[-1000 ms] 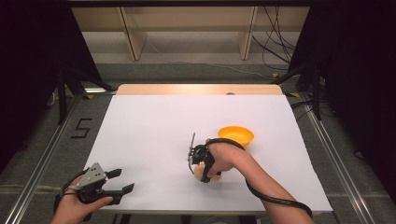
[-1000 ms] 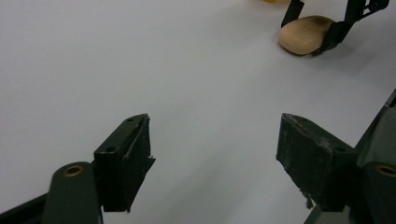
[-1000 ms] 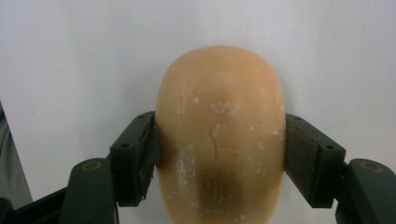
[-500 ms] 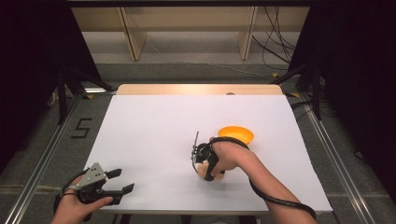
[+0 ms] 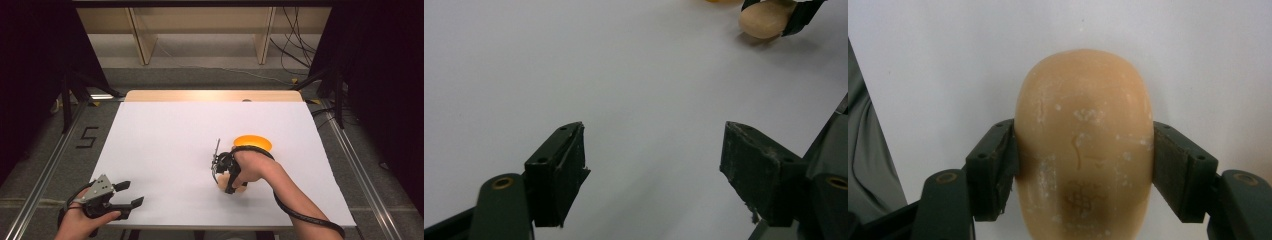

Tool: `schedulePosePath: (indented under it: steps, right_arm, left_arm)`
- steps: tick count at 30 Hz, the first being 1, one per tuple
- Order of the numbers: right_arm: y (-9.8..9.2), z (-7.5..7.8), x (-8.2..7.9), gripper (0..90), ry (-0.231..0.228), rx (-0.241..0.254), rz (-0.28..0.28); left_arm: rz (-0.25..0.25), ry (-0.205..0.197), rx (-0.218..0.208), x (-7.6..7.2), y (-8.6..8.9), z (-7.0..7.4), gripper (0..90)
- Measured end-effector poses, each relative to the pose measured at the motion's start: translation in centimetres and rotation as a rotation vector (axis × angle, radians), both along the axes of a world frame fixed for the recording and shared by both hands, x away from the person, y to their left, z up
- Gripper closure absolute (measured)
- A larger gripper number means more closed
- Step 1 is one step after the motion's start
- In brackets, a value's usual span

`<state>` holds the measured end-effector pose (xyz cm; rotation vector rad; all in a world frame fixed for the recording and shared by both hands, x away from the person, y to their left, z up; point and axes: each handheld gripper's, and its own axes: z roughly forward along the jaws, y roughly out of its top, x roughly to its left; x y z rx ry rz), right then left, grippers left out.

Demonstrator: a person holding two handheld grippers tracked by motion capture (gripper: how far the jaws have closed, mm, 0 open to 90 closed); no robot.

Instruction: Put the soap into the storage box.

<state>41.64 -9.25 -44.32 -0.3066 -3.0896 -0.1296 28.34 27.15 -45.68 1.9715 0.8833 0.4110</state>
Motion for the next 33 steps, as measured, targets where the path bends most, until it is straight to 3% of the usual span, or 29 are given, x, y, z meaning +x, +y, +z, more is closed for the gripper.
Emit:
schedulePosePath:
  steps: [2,4,6,7,8,10,11,12,13,16,17,18,21,25,26,29,33]
  right_arm:
    - [-0.2,0.0,-0.1,33.4,0.001,-0.005,-0.009]
    - [-0.3,0.2,-0.4,33.5,0.017,-0.012,-0.060]
    - [-0.6,0.1,-0.2,33.4,0.010,-0.002,-0.039]
    - [-0.6,0.3,-0.6,33.4,0.031,-0.021,-0.104]
    - [-0.8,0.2,-0.2,33.4,0.020,-0.011,-0.044]
    - [-0.9,0.3,-0.4,33.4,0.021,-0.023,-0.069]
    - [-1.2,0.3,-0.1,33.5,0.003,0.004,-0.013]
    - [-1.3,0.3,-0.2,33.5,0.005,-0.001,-0.024]
    - [-1.3,0.3,0.0,33.4,0.004,0.011,0.001]
    - [-1.6,0.6,-0.5,33.4,0.021,-0.014,-0.082]
    - [-1.7,0.7,-0.4,33.4,0.023,-0.019,-0.078]
    - [-1.9,0.7,-0.2,33.4,0.013,-0.015,-0.043]
    - [-2.1,0.8,-0.4,33.5,0.029,-0.015,-0.097]
    - [-2.4,0.9,-0.2,33.4,0.021,-0.012,-0.084]
    - [-2.6,1.0,-0.3,33.4,0.026,-0.022,-0.107]
    - [-2.7,1.0,-0.3,33.4,0.022,-0.028,-0.105]
    - [-3.1,1.0,0.0,33.5,0.023,-0.023,-0.083]
  left_arm:
    - [-0.002,0.008,0.000,0.0,0.0,0.0,25.8]
    - [0.006,0.014,-0.001,0.0,0.0,0.0,25.8]
    - [0.007,0.016,-0.003,-0.1,0.0,0.0,25.8]
    - [0.001,0.008,0.004,0.0,0.0,0.0,25.8]
    - [-0.002,0.013,0.000,0.0,0.0,0.0,25.8]
    - [0.001,0.012,0.002,0.0,0.0,0.0,25.8]
    - [-0.002,0.013,0.000,0.0,0.0,0.0,25.8]
    - [-0.002,0.012,0.001,0.0,0.0,0.0,25.8]
    - [0.003,0.009,0.003,0.0,0.0,0.0,25.8]
    - [0.006,0.016,-0.002,0.0,0.0,0.0,25.8]
    - [0.010,0.026,-0.011,-0.1,0.0,0.0,25.8]
    - [0.001,0.011,0.006,0.0,0.0,0.0,25.8]
    - [0.003,0.013,0.004,0.0,0.0,0.0,25.8]
    - [0.007,0.019,-0.001,0.0,0.0,0.0,25.8]
    - [0.002,0.018,0.000,0.0,0.0,0.0,25.8]
    - [0.000,0.016,0.001,0.0,0.0,0.0,25.8]
    - [0.007,0.032,-0.008,-0.1,0.0,-0.1,25.8]
